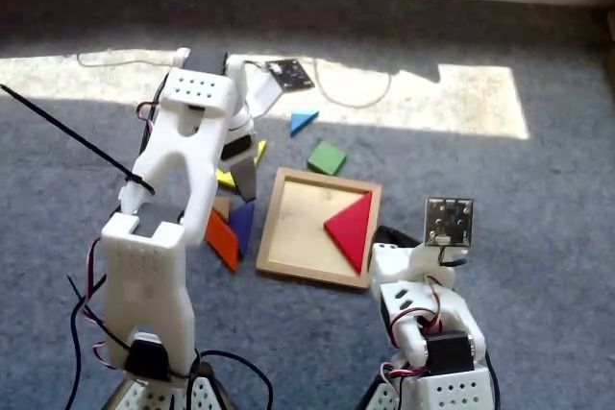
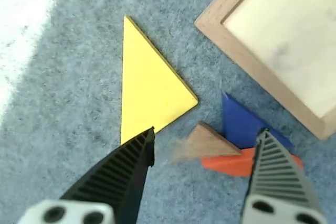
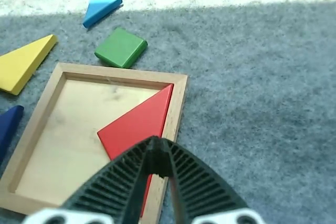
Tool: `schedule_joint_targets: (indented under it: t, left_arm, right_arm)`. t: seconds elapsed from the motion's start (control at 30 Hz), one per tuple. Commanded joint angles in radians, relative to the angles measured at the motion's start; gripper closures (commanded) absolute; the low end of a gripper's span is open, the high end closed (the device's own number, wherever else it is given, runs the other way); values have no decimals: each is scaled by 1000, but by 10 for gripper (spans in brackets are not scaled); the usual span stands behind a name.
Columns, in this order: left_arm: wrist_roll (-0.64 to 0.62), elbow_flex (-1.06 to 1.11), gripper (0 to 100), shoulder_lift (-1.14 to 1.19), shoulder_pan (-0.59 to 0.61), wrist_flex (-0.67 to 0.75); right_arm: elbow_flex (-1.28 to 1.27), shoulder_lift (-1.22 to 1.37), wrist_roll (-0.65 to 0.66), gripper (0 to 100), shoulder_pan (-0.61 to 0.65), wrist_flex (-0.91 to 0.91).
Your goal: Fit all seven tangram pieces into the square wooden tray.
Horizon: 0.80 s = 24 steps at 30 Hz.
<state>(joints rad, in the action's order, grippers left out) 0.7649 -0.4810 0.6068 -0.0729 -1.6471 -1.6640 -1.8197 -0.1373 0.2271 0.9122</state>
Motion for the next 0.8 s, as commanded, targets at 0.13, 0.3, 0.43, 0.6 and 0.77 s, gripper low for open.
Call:
schedule_joint_targets:
  t: [0.13, 0.3, 0.43, 0.6, 0.77]
  left_arm:
    - [8, -12, 701, 73, 30, 115]
    - [9, -12, 701, 117, 53, 173]
    - [89, -7, 702, 134, 67, 164]
    - [94, -5, 702, 136, 85, 164]
    - [94, -4, 702, 136, 82, 164]
  right_arm:
    - [-2, -15, 12, 978, -5, -24]
    - [-2, -15, 12, 978, -5, -24]
    - [-2, -15, 12, 978, -5, -24]
    - [-2, -15, 12, 978, -5, -24]
    - [-2, -15, 12, 978, -5, -24]
